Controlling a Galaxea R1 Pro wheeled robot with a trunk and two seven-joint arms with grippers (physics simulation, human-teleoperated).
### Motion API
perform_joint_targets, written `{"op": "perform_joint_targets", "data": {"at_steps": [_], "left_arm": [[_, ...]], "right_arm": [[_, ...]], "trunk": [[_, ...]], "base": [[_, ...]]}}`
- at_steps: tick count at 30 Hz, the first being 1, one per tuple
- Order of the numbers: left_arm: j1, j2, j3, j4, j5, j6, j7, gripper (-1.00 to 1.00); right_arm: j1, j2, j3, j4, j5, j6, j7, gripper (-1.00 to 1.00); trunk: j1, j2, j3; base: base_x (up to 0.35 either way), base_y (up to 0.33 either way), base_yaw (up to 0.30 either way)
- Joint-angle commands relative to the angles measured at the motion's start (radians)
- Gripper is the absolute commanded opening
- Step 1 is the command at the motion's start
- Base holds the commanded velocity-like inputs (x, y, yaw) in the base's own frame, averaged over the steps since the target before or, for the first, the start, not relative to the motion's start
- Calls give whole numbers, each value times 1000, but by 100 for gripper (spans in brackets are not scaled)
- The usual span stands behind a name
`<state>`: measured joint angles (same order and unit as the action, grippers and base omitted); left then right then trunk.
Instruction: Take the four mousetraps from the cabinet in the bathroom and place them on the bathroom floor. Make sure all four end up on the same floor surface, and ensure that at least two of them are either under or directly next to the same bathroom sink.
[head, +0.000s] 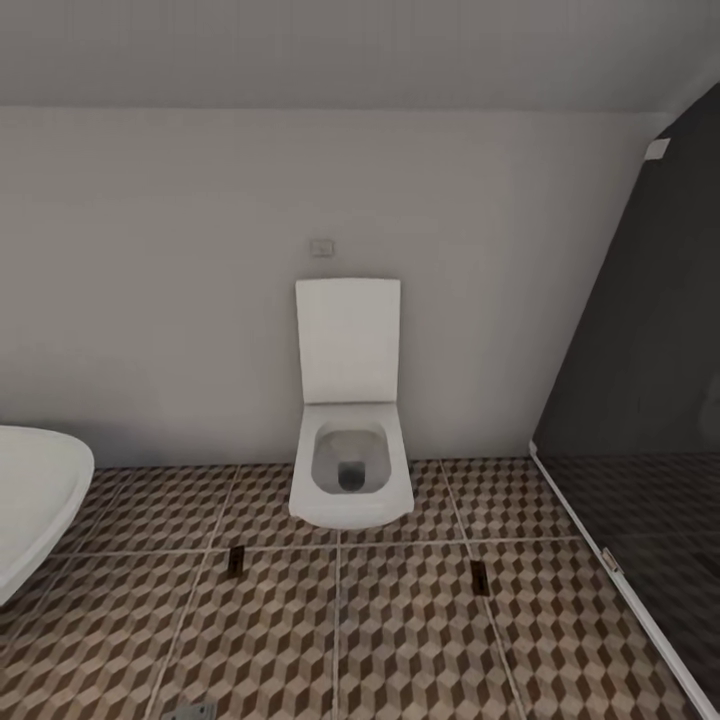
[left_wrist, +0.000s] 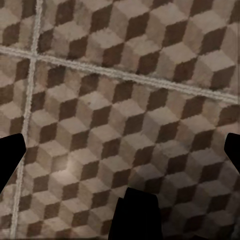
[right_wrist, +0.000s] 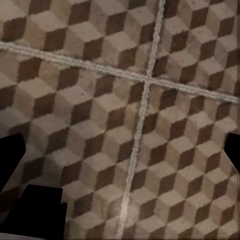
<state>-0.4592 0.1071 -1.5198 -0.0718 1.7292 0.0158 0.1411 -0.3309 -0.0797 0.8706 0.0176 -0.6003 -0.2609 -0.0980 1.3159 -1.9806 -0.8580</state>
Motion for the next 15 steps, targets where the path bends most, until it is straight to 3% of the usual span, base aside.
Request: {"op": "perform_joint_targets", "data": {"at_steps": [1, 15], "left_arm": [[0, 1, -6, -4, 4, 2, 8, 100], [3, 0, -6, -3, 6, 4, 15, 100]], "right_arm": [[-1, 1, 8, 4, -5, -3, -2, 100], [3, 0, 8, 10, -3, -1, -1, 100]], "trunk": [[-4, 7, 2], [-58, 105, 46]], "base": [[0, 0, 0], [0, 0, 0]]}}
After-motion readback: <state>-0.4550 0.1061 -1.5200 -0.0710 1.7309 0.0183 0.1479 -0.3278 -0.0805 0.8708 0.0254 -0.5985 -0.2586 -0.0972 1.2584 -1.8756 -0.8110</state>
